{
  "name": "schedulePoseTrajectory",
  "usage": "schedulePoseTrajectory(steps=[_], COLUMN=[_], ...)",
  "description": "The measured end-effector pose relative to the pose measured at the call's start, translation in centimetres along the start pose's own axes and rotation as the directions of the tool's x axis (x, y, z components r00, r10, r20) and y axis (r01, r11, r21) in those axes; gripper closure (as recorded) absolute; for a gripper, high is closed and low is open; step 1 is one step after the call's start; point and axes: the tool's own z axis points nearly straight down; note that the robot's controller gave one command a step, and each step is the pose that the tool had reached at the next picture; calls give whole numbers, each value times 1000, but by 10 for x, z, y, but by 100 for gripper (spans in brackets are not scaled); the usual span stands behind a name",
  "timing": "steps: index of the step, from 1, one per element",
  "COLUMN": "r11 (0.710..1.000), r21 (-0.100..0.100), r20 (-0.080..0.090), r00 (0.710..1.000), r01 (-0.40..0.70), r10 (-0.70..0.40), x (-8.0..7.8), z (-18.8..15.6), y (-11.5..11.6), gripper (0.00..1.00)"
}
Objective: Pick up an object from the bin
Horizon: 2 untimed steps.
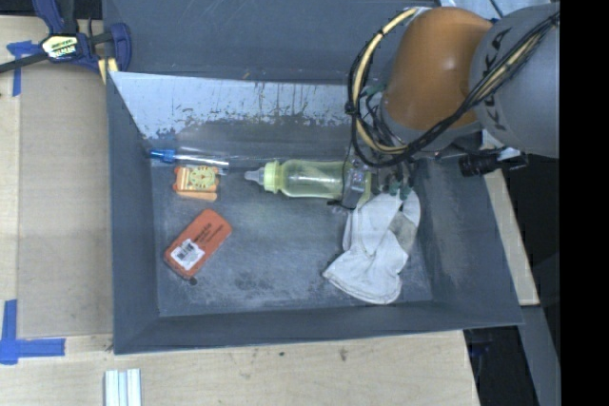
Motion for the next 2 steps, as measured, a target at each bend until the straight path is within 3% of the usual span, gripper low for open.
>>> schedulePoseTrajectory(steps=[1,2], r11=[1000,1000], r21=[-4,-2], r20=[16,9], r00=[1000,1000], r01=[-3,3], r10=[3,-3], x=[-4,-12], z=[-27,-137], y=[12,-25], gripper=[100,100])
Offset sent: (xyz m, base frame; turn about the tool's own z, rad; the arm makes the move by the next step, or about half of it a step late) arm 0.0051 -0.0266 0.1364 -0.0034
